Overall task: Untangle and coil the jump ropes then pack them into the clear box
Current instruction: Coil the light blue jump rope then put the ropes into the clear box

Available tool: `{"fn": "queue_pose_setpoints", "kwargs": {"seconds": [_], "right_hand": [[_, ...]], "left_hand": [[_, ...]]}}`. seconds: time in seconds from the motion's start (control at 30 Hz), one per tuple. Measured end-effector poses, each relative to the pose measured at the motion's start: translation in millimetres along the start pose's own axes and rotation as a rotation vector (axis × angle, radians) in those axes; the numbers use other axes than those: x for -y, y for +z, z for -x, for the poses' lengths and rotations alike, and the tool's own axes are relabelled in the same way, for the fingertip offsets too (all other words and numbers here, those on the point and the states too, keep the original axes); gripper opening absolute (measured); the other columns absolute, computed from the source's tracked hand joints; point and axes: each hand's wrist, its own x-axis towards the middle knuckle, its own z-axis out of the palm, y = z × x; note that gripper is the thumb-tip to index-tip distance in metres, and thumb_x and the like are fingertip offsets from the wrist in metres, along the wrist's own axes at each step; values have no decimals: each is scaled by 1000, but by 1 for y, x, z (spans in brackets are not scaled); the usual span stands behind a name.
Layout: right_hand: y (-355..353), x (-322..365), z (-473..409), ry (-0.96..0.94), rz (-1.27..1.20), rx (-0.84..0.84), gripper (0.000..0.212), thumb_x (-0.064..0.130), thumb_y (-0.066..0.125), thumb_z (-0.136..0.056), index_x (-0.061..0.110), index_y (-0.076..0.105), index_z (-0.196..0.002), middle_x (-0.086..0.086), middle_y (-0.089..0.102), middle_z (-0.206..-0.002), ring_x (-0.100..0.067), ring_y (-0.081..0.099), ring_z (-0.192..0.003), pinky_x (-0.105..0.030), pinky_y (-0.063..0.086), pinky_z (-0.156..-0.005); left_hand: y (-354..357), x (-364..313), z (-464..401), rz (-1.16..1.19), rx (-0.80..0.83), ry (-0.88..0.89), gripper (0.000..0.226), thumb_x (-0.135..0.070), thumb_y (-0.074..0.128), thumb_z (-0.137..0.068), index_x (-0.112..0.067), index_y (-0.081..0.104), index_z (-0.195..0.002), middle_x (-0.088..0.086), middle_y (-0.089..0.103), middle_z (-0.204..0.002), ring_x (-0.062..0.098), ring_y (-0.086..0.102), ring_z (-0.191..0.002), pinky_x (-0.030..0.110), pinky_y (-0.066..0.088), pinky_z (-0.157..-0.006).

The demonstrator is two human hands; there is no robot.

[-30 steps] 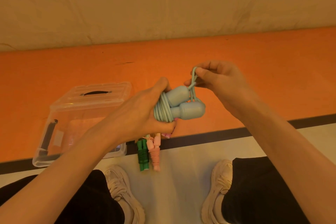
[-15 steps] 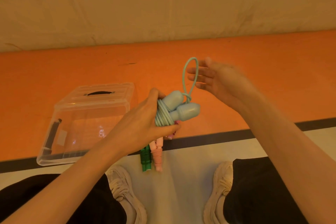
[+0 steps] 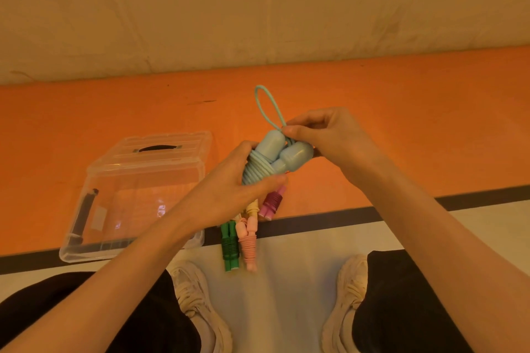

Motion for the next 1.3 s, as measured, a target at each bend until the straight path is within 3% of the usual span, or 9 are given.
{"fn": "queue_pose_setpoints", "kwargs": {"seconds": [0.1, 0.3, 0.4, 0.53, 0.67, 0.83, 1.0, 1.17, 1.3], "right_hand": [[-4, 3, -2, 51, -87, -3, 6, 13, 71, -84, 17, 70, -81, -5, 70, -93, -19, 64, -83, -40, 56, -75], [0, -2, -10, 183, -387, 5, 11, 11, 69, -83, 11, 68, -72, 1, 65, -70, -16, 58, -70, -28, 47, -59], [0, -4, -13, 194, -465, 17, 7, 14, 68, -85, 11, 68, -79, 0, 66, -80, -15, 60, -74, -27, 50, -59], [-2, -4, -13, 160, -496, 8, 6, 12, 63, -89, 9, 69, -91, -3, 70, -90, -14, 63, -84, -23, 55, -67], [3, -11, -8, 233, -523, -18, 12, 15, 65, -89, 5, 64, -97, -10, 65, -98, -24, 62, -89, -34, 54, -78], [19, -18, 6, 340, -429, 155, 23, 26, 68, -86, 6, 66, -96, -10, 70, -93, -24, 67, -88, -42, 54, -91], [26, -19, 13, 314, -323, 189, 45, 12, 71, -83, 3, 56, -125, -15, 68, -112, -22, 68, -94, -42, 58, -83], [19, -11, 17, 298, -316, 215, 37, 5, 67, -86, 2, 59, -121, -11, 68, -103, -16, 69, -82, -30, 58, -65], [20, -6, 21, 314, -314, 227, 32, 4, 66, -86, 5, 61, -118, -10, 69, -101, -17, 69, -85, -31, 58, -67]], "left_hand": [[-3, -3, -2, 156, 40, -63, 50, -50, 54, -82, -29, 51, -127, -14, 64, -107, 4, 65, -95, 30, 55, -82], [-1, -5, -5, 235, 1, -110, 48, -52, 64, -73, -29, 64, -115, -13, 68, -108, 0, 63, -102, 30, 48, -94], [2, -4, -8, 269, -55, -159, 51, -57, 69, -66, -30, 67, -109, -13, 69, -107, 2, 61, -106, 37, 47, -99], [6, 0, -9, 304, -117, -201, 47, -52, 73, -65, -25, 68, -104, -11, 68, -103, 1, 61, -101, 35, 48, -95], [4, 4, -12, 356, -141, -234, 47, -48, 74, -68, -22, 67, -107, -3, 70, -106, 11, 66, -100, 33, 54, -88], [5, 9, -16, 427, -176, -254, 26, -35, 72, -81, -24, 64, -103, 0, 70, -104, 6, 69, -86, 19, 56, -67], [5, 9, -17, 569, -144, -278, 25, -32, 60, -92, -15, 64, -109, 5, 69, -106, 8, 70, -83, 24, 58, -65], [2, 9, -16, 636, -100, -270, 32, -33, 55, -95, -12, 62, -117, 6, 69, -111, 16, 69, -93, 26, 58, -69], [1, 9, -12, 651, -106, -268, 35, -33, 58, -93, -10, 62, -119, 9, 67, -115, 17, 69, -93, 26, 57, -67]]}}
